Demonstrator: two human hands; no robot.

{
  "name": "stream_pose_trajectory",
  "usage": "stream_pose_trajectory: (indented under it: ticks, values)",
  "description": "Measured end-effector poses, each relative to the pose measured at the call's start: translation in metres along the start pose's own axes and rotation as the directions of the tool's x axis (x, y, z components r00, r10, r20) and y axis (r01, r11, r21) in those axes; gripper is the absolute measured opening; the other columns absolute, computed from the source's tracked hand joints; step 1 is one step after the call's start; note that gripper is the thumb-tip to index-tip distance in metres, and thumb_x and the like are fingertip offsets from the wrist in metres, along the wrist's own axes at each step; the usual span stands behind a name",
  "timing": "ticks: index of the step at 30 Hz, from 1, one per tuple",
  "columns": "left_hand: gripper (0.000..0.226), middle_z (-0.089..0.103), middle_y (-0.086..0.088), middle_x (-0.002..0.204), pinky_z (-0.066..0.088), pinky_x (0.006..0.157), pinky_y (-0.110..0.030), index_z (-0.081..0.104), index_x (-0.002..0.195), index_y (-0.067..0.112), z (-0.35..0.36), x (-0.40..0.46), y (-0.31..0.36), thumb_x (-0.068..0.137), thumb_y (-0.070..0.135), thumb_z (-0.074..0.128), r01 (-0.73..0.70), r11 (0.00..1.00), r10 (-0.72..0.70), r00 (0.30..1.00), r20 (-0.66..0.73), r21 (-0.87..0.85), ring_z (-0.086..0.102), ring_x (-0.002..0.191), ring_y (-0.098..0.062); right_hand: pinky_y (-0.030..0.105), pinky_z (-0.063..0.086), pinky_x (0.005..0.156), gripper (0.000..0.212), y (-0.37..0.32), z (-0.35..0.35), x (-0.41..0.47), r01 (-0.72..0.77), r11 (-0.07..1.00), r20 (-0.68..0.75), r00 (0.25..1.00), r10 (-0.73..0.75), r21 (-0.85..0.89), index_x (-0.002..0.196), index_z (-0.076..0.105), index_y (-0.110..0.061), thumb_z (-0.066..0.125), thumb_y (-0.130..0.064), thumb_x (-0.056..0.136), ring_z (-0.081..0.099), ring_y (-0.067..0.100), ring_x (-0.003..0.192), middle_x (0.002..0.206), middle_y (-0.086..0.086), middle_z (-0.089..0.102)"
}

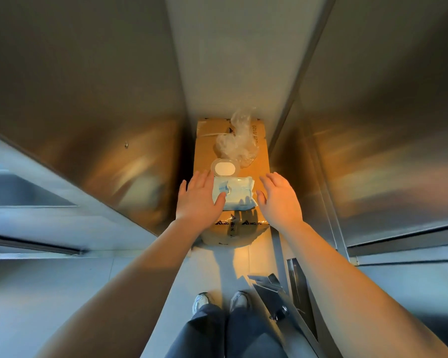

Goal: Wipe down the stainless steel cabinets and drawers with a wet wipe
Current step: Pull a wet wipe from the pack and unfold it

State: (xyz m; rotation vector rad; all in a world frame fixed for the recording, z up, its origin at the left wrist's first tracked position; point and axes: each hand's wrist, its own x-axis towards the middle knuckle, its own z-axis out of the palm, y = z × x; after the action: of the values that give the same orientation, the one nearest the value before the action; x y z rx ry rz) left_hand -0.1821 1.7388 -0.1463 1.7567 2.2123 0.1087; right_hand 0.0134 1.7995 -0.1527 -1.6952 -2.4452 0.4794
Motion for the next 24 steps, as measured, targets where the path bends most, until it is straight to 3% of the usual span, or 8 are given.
stream_pose_trajectory:
  ticks: [9, 17, 24]
  values:
    - [0.065, 0.003, -0.005, 0.165, 0.0, 0.122, -0.044, 0.006, 0.157, 0.015, 0.083, 0.039, 0.025, 0.102, 0.042, 0.03, -0.065, 0.994, 0.056, 0.994, 0.094, 0.092, -0.005, 0.152, -0.022, 0.035, 0.034, 0.11, 0.042, 0.04, 0.063, 0.032, -0.008, 0.999, 0.045, 0.999, 0.006, 0.047, 0.138, 0.052, -0.009, 0.051, -0.025, 0.099, 0.043, 0.027, 0.131, 0.14, 0.01, 0.05]
    - [0.065, -0.004, -0.011, 0.165, -0.015, 0.115, -0.056, -0.002, 0.156, 0.01, 0.182, 0.088, 0.055, 0.104, 0.037, 0.027, -0.245, 0.905, 0.198, 0.966, 0.166, 0.348, -0.015, 0.15, -0.032, 0.035, 0.035, 0.109, 0.039, 0.079, 0.133, 0.052, -0.104, 0.988, 0.037, 0.994, 0.101, 0.111, 0.133, 0.058, -0.009, 0.058, -0.02, 0.095, 0.045, 0.027, 0.131, 0.139, 0.01, 0.054]
    - [0.07, -0.002, -0.019, 0.163, -0.027, 0.107, -0.057, 0.0, 0.156, 0.007, 0.19, 0.098, 0.025, 0.102, 0.045, 0.026, -0.126, 0.909, 0.112, 0.992, 0.058, 0.397, -0.011, 0.149, -0.037, 0.035, 0.037, 0.108, 0.039, 0.077, 0.149, 0.063, -0.073, 0.991, 0.044, 0.997, 0.069, 0.111, 0.134, 0.056, -0.01, 0.058, -0.019, 0.095, 0.044, 0.026, 0.131, 0.14, 0.009, 0.052]
